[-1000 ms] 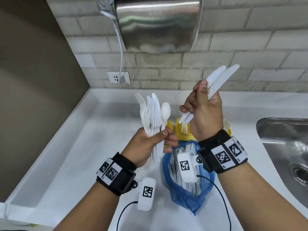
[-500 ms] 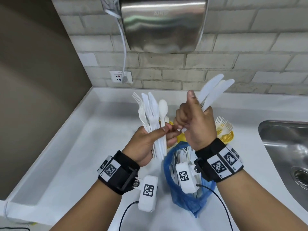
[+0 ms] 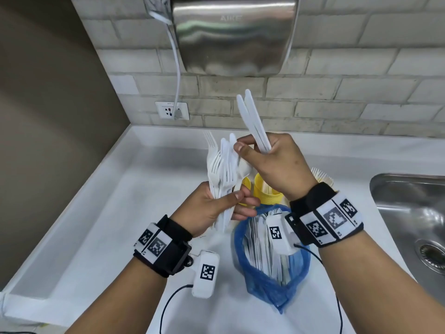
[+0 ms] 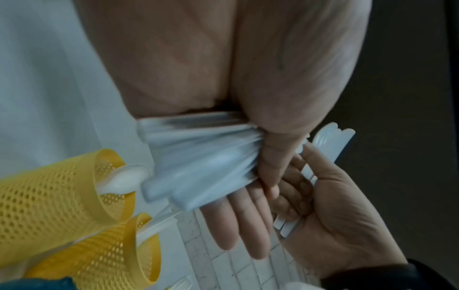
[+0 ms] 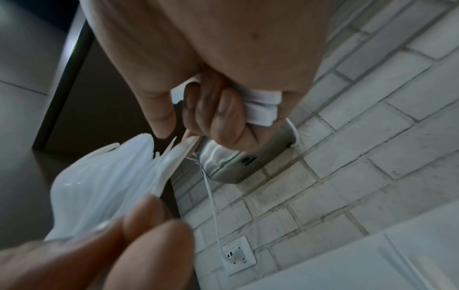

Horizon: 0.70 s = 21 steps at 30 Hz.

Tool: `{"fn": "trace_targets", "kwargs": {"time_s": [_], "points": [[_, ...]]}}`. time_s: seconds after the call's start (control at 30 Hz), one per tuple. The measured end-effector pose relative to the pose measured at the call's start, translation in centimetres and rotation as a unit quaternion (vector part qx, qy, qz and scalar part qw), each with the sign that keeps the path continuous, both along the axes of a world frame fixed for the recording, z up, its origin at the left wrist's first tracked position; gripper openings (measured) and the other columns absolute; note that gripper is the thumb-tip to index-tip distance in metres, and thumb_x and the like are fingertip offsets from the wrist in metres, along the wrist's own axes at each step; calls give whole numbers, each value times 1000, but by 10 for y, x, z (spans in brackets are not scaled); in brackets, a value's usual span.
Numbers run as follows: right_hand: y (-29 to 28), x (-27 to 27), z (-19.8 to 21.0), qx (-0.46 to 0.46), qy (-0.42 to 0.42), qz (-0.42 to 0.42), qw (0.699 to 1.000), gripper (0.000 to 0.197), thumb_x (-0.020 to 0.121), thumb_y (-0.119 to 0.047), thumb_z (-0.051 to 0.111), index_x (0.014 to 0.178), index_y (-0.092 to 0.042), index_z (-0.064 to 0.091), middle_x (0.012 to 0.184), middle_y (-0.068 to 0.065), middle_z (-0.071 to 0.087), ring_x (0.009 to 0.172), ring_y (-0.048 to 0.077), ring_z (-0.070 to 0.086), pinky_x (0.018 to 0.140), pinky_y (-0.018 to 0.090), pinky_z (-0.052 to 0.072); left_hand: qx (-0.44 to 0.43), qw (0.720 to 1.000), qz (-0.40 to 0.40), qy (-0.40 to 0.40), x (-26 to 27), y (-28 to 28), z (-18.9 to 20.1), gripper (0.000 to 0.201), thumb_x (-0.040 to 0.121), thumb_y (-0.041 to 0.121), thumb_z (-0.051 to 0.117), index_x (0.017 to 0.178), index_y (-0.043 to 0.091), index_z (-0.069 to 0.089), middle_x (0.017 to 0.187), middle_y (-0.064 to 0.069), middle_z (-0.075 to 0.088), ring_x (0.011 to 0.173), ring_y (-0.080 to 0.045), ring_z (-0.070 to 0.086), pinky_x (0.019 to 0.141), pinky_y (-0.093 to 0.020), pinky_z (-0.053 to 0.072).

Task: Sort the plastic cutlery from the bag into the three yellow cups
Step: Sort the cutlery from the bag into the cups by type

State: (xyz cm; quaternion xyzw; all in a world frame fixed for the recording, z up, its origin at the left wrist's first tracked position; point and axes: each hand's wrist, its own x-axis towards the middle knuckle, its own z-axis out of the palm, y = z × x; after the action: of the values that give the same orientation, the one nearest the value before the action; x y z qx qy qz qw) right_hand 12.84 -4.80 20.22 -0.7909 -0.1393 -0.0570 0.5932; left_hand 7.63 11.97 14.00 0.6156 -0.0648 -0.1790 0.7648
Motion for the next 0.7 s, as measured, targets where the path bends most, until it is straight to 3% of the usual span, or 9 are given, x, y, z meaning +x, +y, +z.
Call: {"fn": "trace_targets", "kwargs": {"time_s": [0.07, 0.13, 0.2, 0.27, 0.37, 0.47, 0.6, 0.7], "points": [[1, 2, 1, 0, 8, -2, 1000, 10, 89, -30, 78, 87, -21, 81, 81, 18, 74, 68, 24, 65, 68, 34, 54, 18, 1000, -10, -6, 1, 1, 1, 18, 96, 16, 57, 106, 5, 67, 102, -18, 76, 87, -33, 75, 83, -42, 61], [2, 5, 1, -8, 6, -22, 1000, 10, 88, -29, 78, 84, -20, 81, 80, 13, 76, 76, 31, 70, 73, 39, 57, 46, 999, -5, -15, 2, 2, 0, 17, 99, 13, 55, 107, 4, 67, 101, -17, 76, 85, -32, 75, 86, -46, 60], [3, 5, -1, -38, -8, -56, 998, 12, 88, -27, 77, 79, -19, 80, 60, 1, 69, 58, 22, 63, 60, 33, 52, 73, 997, 6, -21, 3, 2, -1, 16, 102, 11, 54, 107, 3, 67, 99, -16, 77, 81, -29, 74, 86, -48, 59], [5, 3, -5, -91, -33, -86, 992, 18, 89, -27, 75, 77, -14, 77, 48, -6, 55, 45, 11, 48, 53, 27, 42, 84, 996, 19, -21, 2, 1, -3, 16, 102, 11, 54, 107, 1, 66, 97, -16, 76, 80, -28, 75, 83, -44, 60], [8, 1, -7, -118, -61, -99, 986, 21, 93, -27, 71, 81, -10, 74, 57, -2, 60, 51, 15, 52, 55, 30, 45, 85, 996, 28, -20, 1, 1, -4, 17, 103, 10, 54, 109, -1, 66, 100, -20, 75, 81, -27, 75, 81, -38, 62], [5, 5, -5, -41, -49, -124, 990, 17, 94, -24, 68, 81, -14, 71, 61, -3, 62, 55, 12, 55, 58, 26, 43, 84, 996, 29, -24, -1, 2, -4, 19, 102, 11, 55, 111, -2, 65, 101, -19, 76, 81, -28, 75, 82, -40, 62], [1, 1, -2, -6, 16, -46, 999, 12, 90, -25, 76, 81, -17, 73, 73, 15, 71, 61, 22, 62, 62, 28, 50, 81, 996, 39, -28, -2, 2, 0, 21, 102, 10, 54, 112, -6, 65, 99, -19, 76, 79, -28, 75, 83, -44, 60], [3, -2, -4, 16, 18, -53, 998, 14, 89, -20, 78, 77, -17, 72, 68, 11, 70, 59, 17, 63, 62, 28, 51, 89, 995, 39, -30, -1, 3, 3, 23, 103, 9, 54, 114, -8, 64, 100, -19, 76, 80, -28, 75, 85, -46, 60]]}}
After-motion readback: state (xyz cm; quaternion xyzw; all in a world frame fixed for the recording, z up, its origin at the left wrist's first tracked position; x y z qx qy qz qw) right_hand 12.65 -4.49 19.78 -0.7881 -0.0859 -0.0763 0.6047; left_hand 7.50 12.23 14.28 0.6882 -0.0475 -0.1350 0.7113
